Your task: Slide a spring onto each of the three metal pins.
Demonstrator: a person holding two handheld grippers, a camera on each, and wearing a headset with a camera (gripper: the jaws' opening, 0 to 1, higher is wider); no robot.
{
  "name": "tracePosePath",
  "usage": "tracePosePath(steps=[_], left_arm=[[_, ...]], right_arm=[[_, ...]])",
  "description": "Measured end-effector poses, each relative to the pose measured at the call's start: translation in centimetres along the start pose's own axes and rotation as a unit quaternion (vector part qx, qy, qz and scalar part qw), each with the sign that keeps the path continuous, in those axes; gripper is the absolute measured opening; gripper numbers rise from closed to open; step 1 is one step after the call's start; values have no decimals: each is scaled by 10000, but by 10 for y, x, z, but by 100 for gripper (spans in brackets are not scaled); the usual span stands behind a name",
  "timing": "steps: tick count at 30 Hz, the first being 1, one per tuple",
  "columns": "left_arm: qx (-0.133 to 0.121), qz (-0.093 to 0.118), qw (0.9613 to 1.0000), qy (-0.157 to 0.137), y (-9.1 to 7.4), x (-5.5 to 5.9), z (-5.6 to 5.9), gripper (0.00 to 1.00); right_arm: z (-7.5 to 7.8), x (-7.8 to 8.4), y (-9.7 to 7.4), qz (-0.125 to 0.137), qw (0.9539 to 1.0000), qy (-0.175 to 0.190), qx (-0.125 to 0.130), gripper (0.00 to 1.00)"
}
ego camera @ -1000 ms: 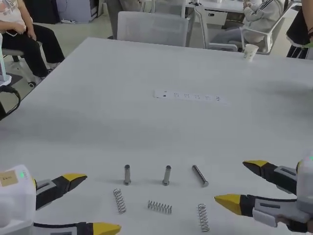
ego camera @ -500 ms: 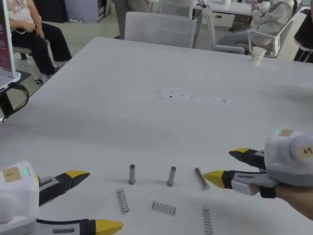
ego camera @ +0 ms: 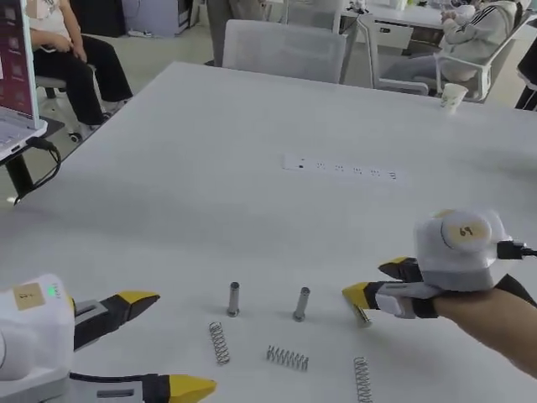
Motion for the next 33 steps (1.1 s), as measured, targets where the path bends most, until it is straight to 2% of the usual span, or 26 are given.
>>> tracePosePath(steps=[12,20,26,33], left_arm=[[4,7,10000,3,1,-1,0,76],[4,15,10000,-12,1,-2,0,76],[2,39,10000,-59,1,-1,0,75],[12,12,10000,-72,1,2,0,74]], right_arm=[[0,6,20,-560,9981,252,49,38],[2,7,25,-704,9971,284,100,32],[-5,15,30,-986,9944,348,129,26],[-6,17,35,-1155,9923,403,207,22]])
Point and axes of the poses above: the centre of the closed fingertips' face, and the gripper's own axes: y roughly forward along the fingers, z roughly to its right, x roughly out of its underside, the point moved 1 cm from there along -y, roughly backward along the fingers, and after that the axes turned 7 degrees about -z, right-handed, at the moved point
